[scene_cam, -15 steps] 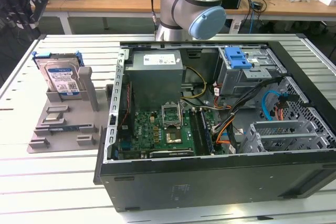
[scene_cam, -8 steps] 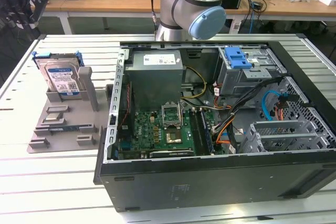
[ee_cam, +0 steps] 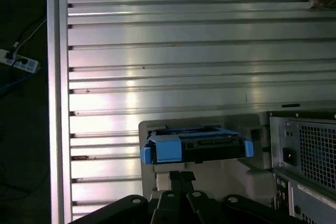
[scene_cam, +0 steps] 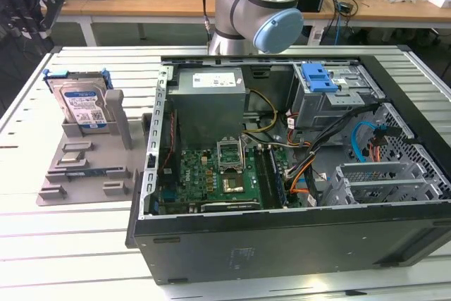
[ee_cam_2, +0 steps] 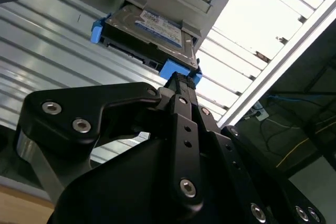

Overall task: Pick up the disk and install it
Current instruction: 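Pick up the disk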

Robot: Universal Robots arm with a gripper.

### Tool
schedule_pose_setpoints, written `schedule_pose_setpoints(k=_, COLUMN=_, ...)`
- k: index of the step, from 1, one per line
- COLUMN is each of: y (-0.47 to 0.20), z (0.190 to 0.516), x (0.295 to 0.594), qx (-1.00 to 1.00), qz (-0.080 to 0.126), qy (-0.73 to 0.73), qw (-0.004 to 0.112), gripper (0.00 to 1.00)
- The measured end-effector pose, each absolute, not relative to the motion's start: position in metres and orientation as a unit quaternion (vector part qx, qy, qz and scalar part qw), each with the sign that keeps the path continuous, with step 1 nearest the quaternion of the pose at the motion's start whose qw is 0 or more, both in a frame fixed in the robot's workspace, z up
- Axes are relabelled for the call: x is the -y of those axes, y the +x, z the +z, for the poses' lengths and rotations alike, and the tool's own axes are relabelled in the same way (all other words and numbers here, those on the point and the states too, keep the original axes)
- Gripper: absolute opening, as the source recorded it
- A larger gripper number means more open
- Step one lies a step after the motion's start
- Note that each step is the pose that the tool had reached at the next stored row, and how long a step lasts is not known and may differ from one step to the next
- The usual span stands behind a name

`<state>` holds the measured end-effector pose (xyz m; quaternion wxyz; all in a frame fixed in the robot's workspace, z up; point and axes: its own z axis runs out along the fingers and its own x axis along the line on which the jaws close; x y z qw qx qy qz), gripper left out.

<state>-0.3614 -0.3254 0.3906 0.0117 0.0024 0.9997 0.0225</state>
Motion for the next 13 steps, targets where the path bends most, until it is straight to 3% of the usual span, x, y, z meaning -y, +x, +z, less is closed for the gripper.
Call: schedule_pose_setpoints(k=13, y=-0.3613, z=0.3905, x=0.3255, qx=-0.991, qz=0.024, qy=-0.133, qw=0.009, gripper=0.11)
